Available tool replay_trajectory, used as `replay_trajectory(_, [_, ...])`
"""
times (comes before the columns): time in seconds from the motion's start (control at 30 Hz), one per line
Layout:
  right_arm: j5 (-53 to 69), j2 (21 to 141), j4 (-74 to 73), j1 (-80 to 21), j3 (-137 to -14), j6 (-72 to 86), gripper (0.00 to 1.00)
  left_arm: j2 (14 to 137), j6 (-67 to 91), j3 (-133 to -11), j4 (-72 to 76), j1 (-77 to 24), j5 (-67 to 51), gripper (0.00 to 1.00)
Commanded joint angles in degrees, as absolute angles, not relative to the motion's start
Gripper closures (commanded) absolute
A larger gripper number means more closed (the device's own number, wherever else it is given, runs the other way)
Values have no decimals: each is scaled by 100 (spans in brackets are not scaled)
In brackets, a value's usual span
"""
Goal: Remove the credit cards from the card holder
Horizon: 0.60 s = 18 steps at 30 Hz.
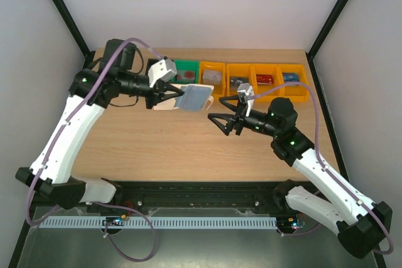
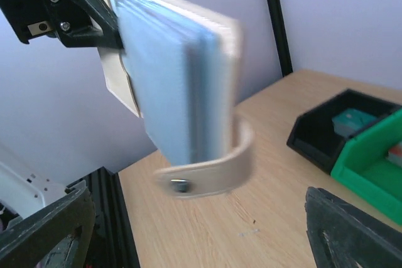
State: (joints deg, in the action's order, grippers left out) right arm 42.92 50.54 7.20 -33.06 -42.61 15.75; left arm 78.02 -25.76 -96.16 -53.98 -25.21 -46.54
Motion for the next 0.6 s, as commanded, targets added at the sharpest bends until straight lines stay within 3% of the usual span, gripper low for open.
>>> replay_trajectory(0.0, [4548,4789,930,-3322,-4553,1322,11,7550,-2837,-10050,-6135,-2514,-5124,98])
replay_trajectory(0.37, [4732,5059,1308,-3331,-4866,1760,23,7493,-2572,-10185,-5993,-2514,-5549,98])
replay_trajectory(0.57, [4816,5114,1406,-3340,-4943,1859,23,7480,-2630,-10145,-6024,-2514,-5622,98])
